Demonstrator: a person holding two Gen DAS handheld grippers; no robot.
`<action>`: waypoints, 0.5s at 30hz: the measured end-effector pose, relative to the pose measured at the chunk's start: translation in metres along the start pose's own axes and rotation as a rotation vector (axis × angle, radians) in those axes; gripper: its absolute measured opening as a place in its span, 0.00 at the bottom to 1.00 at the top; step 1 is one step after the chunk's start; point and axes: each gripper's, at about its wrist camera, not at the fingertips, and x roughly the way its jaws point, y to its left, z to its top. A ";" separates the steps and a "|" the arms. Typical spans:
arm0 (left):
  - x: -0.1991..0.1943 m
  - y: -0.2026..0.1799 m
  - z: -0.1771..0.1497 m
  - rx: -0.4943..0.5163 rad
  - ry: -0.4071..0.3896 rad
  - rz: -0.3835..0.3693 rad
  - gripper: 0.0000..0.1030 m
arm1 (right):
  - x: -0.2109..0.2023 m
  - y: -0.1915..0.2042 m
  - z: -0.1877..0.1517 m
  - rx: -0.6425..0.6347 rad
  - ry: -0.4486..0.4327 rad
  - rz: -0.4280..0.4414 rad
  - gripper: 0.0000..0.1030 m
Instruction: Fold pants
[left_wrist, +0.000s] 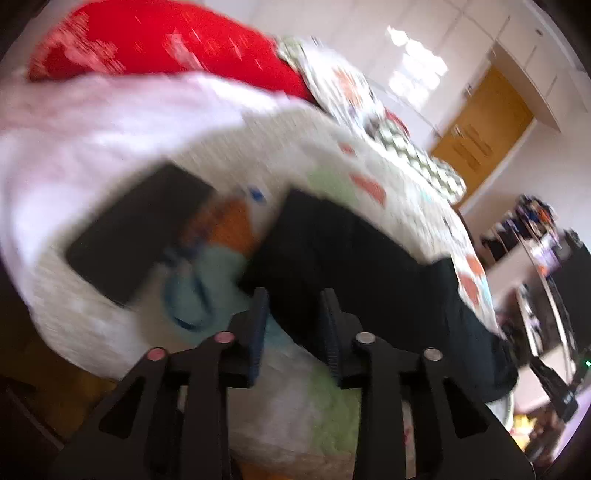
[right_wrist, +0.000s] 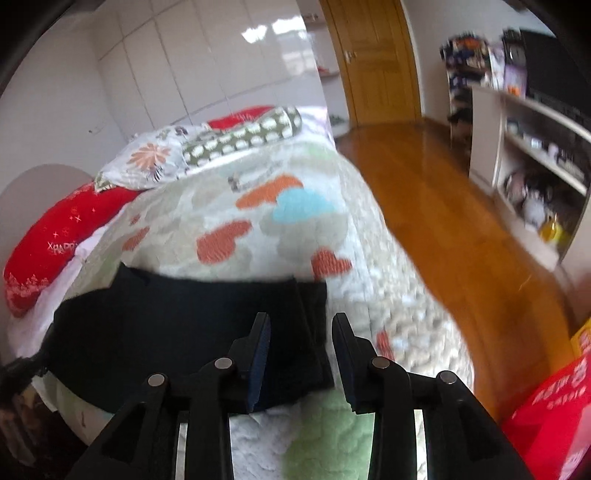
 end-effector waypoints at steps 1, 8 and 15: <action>-0.009 0.002 0.004 -0.006 -0.042 0.010 0.44 | 0.002 0.006 0.003 -0.005 -0.003 0.031 0.32; 0.015 -0.031 0.028 0.105 -0.004 -0.022 0.58 | 0.063 0.109 0.010 -0.137 0.092 0.362 0.32; 0.075 -0.056 0.036 0.201 0.078 0.041 0.58 | 0.144 0.202 0.032 -0.385 0.158 0.326 0.46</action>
